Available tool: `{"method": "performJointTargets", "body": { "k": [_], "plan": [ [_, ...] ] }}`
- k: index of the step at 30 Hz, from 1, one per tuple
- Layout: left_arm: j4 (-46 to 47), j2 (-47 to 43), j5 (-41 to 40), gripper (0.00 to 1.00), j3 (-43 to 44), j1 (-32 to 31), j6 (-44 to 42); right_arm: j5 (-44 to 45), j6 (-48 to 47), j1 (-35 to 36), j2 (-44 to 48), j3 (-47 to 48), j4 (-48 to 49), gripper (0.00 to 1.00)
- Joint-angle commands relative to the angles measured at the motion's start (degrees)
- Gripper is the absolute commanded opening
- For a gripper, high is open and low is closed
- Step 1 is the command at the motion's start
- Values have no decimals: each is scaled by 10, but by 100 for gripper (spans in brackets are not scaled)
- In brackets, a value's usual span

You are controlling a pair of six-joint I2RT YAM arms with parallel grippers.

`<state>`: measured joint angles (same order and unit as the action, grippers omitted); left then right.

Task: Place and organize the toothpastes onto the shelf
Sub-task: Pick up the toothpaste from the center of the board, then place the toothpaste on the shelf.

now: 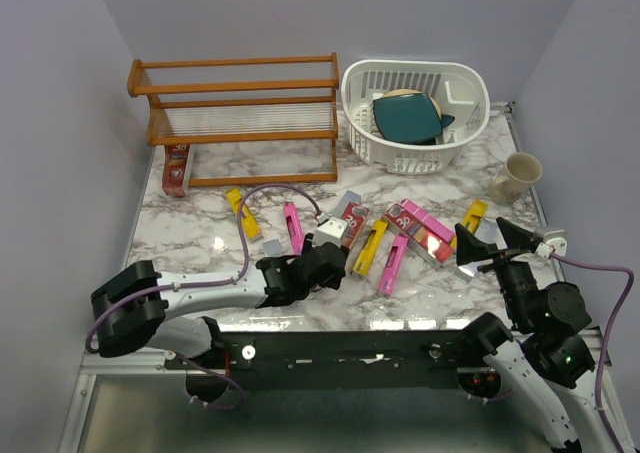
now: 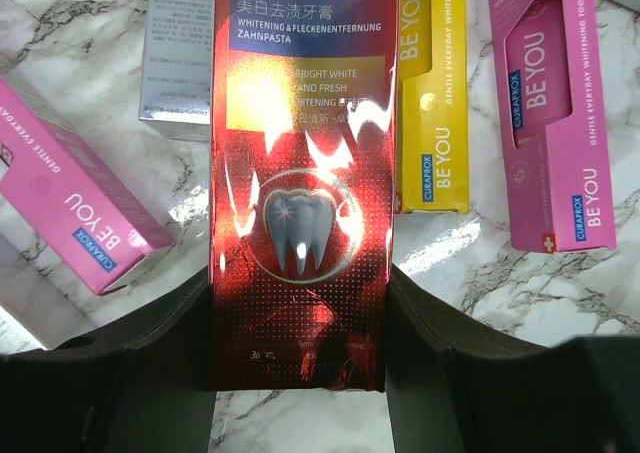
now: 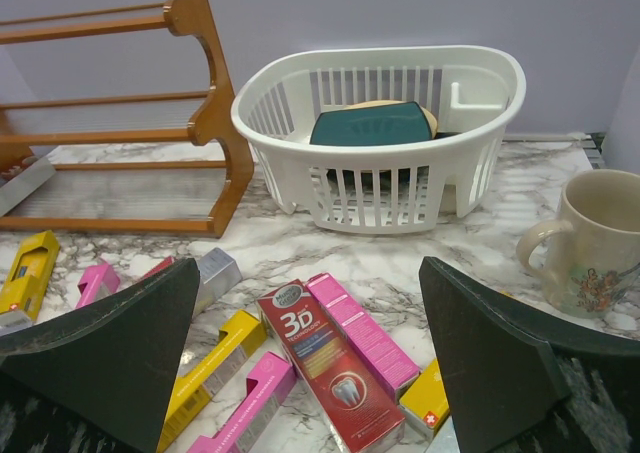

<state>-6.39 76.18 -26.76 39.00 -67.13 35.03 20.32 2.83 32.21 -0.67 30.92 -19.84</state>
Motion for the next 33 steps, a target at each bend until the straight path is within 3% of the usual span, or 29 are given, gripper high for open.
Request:
{"method": "performJointTargets", "body": {
  "k": [1, 7, 18, 26, 33],
  "plan": [
    [-49, -61, -18, 60, 30, 0, 2, 14, -10, 3, 163, 9, -2, 100],
    [-149, -111, -18, 60, 56, 40, 17, 15, -9, 3, 163, 9, -2, 100],
    [-281, -166, 18, 63, 96, 239, -32, 12, -3, 3, 165, 13, -6, 100],
    [-283, -151, 61, 64, 121, 417, -123, 8, 2, 3, 165, 14, -10, 100],
    [-213, -113, 84, 65, 124, 519, -203, -1, 7, 3, 164, 16, -13, 100]
  ]
}}
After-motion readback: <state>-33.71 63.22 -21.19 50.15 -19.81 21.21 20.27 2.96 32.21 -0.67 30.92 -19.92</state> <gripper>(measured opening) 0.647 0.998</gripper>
